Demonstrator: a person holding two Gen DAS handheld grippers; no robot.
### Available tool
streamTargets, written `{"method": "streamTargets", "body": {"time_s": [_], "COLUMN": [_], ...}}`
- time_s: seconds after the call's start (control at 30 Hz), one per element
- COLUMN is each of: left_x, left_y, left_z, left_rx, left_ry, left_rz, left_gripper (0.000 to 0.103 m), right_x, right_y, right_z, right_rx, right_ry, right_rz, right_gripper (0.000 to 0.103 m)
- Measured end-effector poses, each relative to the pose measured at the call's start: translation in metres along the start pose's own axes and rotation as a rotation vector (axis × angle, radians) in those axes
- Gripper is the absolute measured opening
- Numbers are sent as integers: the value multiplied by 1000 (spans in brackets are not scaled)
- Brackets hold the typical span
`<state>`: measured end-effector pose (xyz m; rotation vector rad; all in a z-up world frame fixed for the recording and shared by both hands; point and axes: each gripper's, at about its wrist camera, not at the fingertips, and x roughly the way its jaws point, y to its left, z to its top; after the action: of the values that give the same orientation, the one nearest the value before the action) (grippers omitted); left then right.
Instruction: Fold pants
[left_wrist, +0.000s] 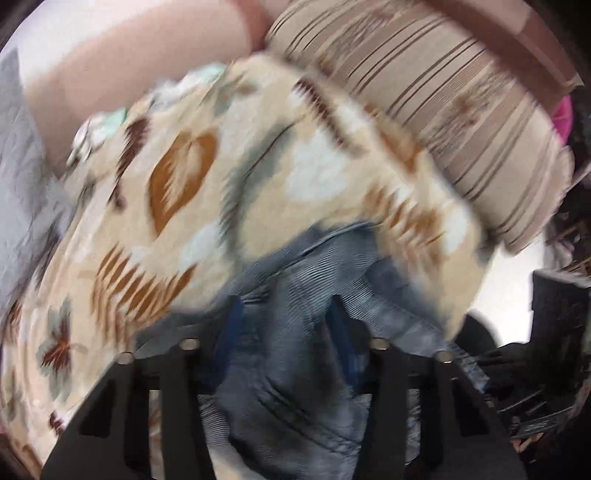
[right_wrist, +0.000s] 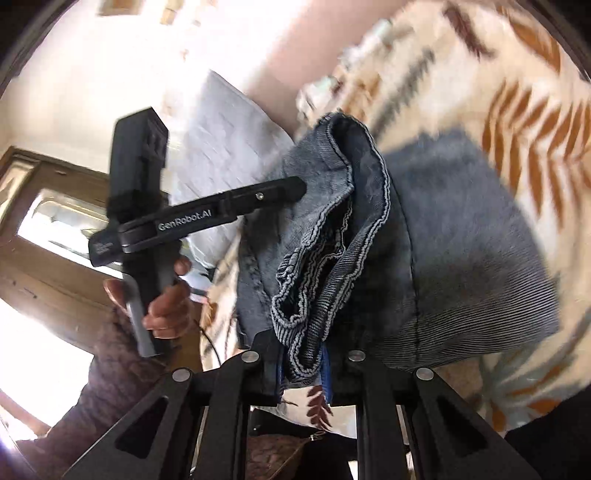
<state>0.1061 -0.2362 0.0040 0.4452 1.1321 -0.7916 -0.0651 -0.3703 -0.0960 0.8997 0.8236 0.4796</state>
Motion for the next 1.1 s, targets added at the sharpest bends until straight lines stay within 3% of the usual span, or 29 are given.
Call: {"method": "streamTargets", "body": {"time_s": [0.1, 0.2, 0.27, 0.37, 0.4, 0.43, 0.47, 0.5, 0.53, 0.6, 0.73, 0.77, 0.8, 0.83, 0.87, 0.93, 1.1], "left_x": [12, 60, 81, 68, 61, 54, 51, 47, 46, 48, 79, 86, 91, 91, 86, 71, 18], "left_y": [-33, -49, -45, -24, -16, -7, -3, 1, 1, 3, 10, 9, 6, 1, -3, -5, -20], "left_z": [19, 26, 24, 25, 28, 33, 36, 40, 42, 44, 35, 29, 21, 14, 7, 1, 13], "left_rx": [29, 18, -35, -90, -92, -87, -75, -48, -19, 51, 84, 98, 114, 143, 174, 180, 167], "left_ry": [-41, 63, 139, 119, 112, 128, 144, 154, 152, 174, 302, 330, 322, 308, 275, 228, 78], "left_rz": [-22, 4, 3, 4, 2, -22, -16, 22, 57, 115, 92, 91, 91, 98, 119, 131, 72], "left_gripper": [39, 38, 21, 23, 24, 37, 66, 79, 85, 85, 85, 85, 85, 74, 63, 48, 43], "right_x": [-19, -15, -9, -11, -10, -8, -7, -6, -5, -2, 9, 11, 11, 13, 15, 7, -33], "right_y": [-23, -61, -72, -70, -70, -71, -72, -70, -70, -68, -63, -61, -57, -53, -48, -40, -29], "right_z": [5, 1, -4, -2, -1, -1, -2, -2, -3, -3, -2, -4, -4, -4, -4, -3, 5], "right_rx": [37, 123, 168, 147, 150, 159, 168, 173, 175, 173, 159, 152, 140, 123, 105, 79, 70], "right_ry": [-52, -26, 17, 27, 33, 36, 35, 33, 34, 46, 55, 59, 60, 59, 68, 53, -45], "right_rz": [-66, -128, -83, -45, -31, -22, -18, -16, -8, 12, 28, 38, 33, 22, 19, 26, 87], "right_gripper": [11, 11, 12, 19, 29, 38, 55, 60, 60, 60, 60, 59, 50, 37, 9, 10, 7]}}
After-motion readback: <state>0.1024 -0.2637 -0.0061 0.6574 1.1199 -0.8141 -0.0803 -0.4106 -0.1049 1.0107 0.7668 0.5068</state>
